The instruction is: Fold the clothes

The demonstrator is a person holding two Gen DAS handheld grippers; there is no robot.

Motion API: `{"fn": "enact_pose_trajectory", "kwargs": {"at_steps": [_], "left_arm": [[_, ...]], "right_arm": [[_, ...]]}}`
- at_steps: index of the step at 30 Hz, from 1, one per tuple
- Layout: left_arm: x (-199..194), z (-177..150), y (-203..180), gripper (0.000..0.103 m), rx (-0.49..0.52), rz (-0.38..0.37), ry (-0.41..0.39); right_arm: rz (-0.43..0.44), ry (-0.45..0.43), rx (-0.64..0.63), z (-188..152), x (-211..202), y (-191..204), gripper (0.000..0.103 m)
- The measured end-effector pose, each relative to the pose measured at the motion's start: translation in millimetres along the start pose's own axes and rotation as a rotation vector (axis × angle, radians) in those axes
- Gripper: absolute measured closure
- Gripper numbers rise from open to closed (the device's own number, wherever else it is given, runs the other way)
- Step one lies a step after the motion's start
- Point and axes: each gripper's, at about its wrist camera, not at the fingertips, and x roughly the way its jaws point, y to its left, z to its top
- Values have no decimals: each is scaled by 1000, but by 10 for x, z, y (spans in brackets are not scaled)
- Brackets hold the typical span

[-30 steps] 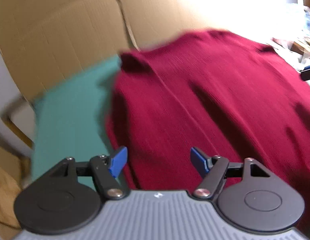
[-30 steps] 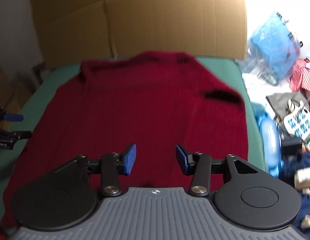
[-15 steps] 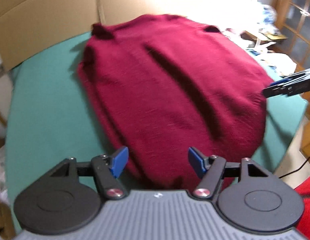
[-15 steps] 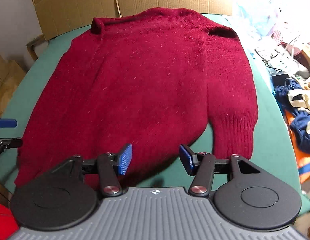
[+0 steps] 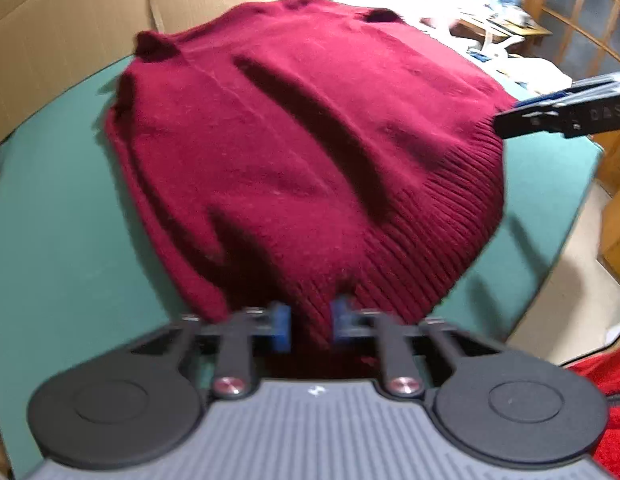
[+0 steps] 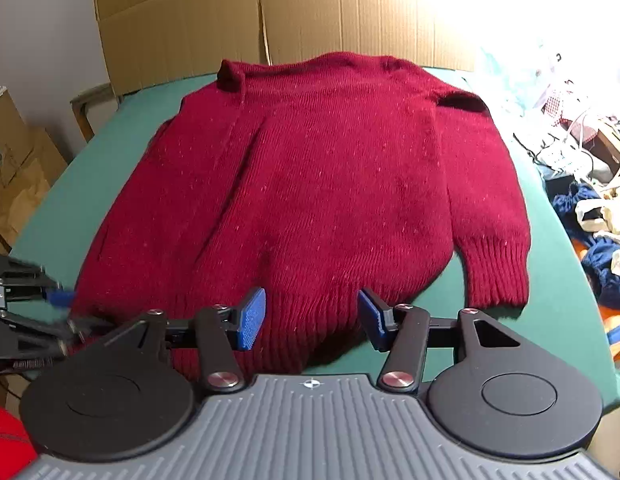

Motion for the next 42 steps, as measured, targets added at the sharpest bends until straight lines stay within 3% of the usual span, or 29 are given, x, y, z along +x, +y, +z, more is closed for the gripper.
{"fn": "enact_pose_trajectory", "kwargs": {"at_steps": [3, 6, 11, 13, 15, 17, 24, 26, 29, 30, 31, 34, 36, 38, 39, 41, 42], "left_arm": [[-152, 43, 179, 93, -104, -19, -27], [-486, 103, 396, 93, -205, -72, -125], [-854, 112, 951, 95, -397, 95, -218], [-941, 4, 1236, 97, -513, 67, -222], [-964, -100, 1294, 97, -553, 60, -217], [-937, -161, 1260, 96, -556, 159, -201], [-861, -529, 1840, 96, -819, 519, -168], [-801, -580, 1941, 95, -829, 559, -108], [-687, -648, 2004, 67, -825, 600, -14], [-668, -669, 1978, 50, -816, 610, 5], [-685, -695, 1945, 41, -801, 626, 12], [-911, -790, 1812, 36, -726, 713, -11], [-1104, -840, 1738, 41, -698, 763, -6], [-1321, -823, 1590, 46, -673, 711, -41], [-1392, -782, 1442, 46, -644, 640, -74], [-1363, -705, 1137, 34, -584, 492, -126], [-1252, -646, 963, 16, -555, 434, -127]], "right_arm": [[11, -15, 13, 85, -37, -114, 48], [18, -28, 15, 117, -85, -229, 48], [21, -4, 38, 123, -42, -436, 48], [37, 5, 62, 123, -24, -519, 48], [56, 26, 82, 117, 12, -590, 48], [63, 59, 87, 99, 73, -637, 48], [41, 115, 134, 35, 198, -826, 48], [41, 114, 133, 30, 196, -850, 48], [57, 123, 126, 32, 226, -867, 48], [61, 125, 117, 35, 236, -874, 48], [62, 125, 107, 38, 244, -878, 48], [64, 117, 87, 43, 248, -899, 48], [69, 113, 83, 53, 253, -933, 48], [85, 112, 93, 66, 281, -972, 48], [94, 113, 99, 71, 299, -990, 48], [107, 117, 115, 74, 349, -1007, 48], [111, 120, 114, 70, 376, -996, 48]]}}
